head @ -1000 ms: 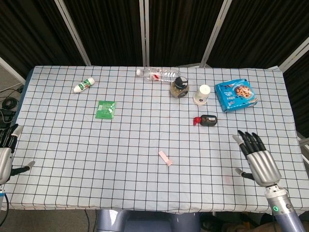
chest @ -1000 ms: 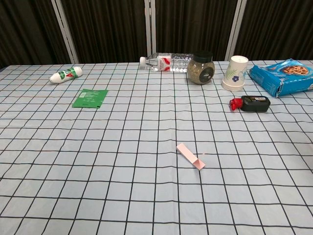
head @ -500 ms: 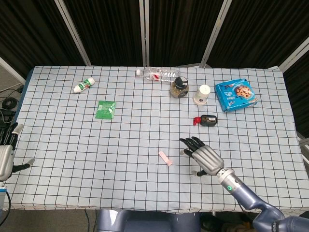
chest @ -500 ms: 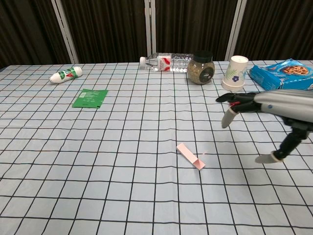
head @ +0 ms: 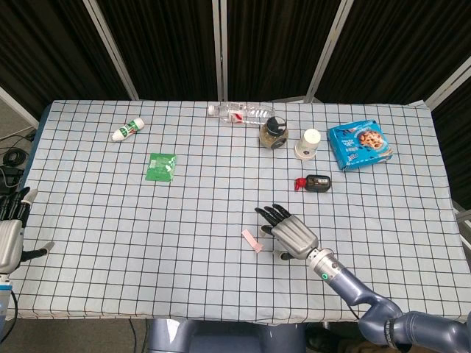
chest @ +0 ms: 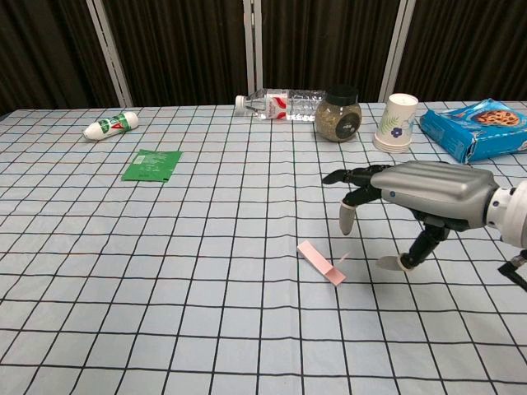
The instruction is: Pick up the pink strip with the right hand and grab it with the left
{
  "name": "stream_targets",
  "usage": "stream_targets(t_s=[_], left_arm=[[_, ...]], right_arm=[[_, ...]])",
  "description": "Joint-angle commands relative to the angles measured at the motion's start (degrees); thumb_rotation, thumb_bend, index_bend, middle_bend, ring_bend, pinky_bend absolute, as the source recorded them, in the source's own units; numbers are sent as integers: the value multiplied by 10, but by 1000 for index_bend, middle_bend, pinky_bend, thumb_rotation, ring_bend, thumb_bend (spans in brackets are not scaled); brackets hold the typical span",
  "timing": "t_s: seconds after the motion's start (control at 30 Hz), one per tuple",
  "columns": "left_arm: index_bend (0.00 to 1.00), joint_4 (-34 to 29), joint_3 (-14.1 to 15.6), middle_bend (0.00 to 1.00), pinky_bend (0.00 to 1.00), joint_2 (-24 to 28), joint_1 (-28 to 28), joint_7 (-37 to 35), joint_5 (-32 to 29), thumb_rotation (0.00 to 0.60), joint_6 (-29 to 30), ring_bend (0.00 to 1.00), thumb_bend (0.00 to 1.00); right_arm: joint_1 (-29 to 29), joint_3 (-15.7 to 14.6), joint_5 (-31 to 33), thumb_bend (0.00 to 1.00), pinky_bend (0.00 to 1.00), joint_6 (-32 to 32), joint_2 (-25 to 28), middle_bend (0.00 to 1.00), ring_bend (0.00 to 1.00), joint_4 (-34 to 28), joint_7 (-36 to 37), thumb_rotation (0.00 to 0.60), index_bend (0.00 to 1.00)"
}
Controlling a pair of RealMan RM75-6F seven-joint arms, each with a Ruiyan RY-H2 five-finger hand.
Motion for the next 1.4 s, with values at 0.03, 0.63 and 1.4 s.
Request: stream_targets(t_s=[0.03,0.63,1.4], left_arm=[[0,0,0,0,0,0,0,1,0,600,1,0,0],[0,-3,0,0,0,1,0,-2,0,600,1,0,0],[0,-4,1,0,0,2,-2,-4,2,600,-1,0,0]], right_arm=[[2,-5,1,220,0,0,-8,28,0,8,-4,600,439],[13,-18,3,267,0,19,-48,54,0,35,7,600,478],[15,-26,7,321,0,37,-69,84,0,63,13,600,554]])
